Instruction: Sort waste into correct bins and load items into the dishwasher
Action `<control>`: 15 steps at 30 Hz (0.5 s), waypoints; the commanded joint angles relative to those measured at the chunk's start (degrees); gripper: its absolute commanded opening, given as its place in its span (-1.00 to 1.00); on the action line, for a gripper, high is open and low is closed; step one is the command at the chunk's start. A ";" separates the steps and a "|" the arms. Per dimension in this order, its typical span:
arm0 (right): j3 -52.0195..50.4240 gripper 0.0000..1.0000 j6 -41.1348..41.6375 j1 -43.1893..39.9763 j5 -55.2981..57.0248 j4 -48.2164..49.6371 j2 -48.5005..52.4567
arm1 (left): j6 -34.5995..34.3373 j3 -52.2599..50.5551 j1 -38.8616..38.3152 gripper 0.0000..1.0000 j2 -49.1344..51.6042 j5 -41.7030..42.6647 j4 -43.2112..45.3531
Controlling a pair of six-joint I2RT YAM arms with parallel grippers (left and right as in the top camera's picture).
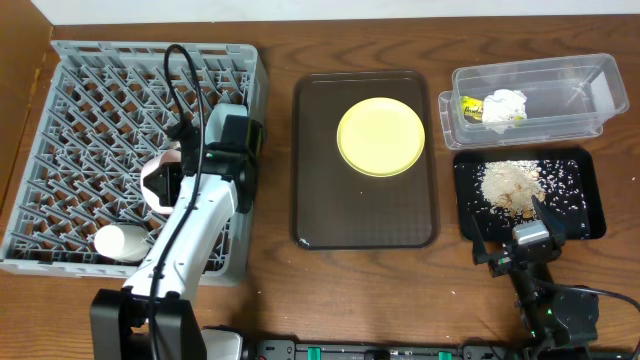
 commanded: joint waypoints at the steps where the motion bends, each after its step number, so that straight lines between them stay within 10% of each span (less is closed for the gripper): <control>1: -0.09 0.98 -0.37 -0.24 -0.28 -0.17 -0.31 | 0.11 -1.68 -0.20 -0.85 0.79 -2.14 1.44; 15: -0.09 0.98 -0.37 -0.24 -0.28 -0.17 -0.31 | 0.13 -3.34 -4.50 -0.85 3.39 -2.03 3.37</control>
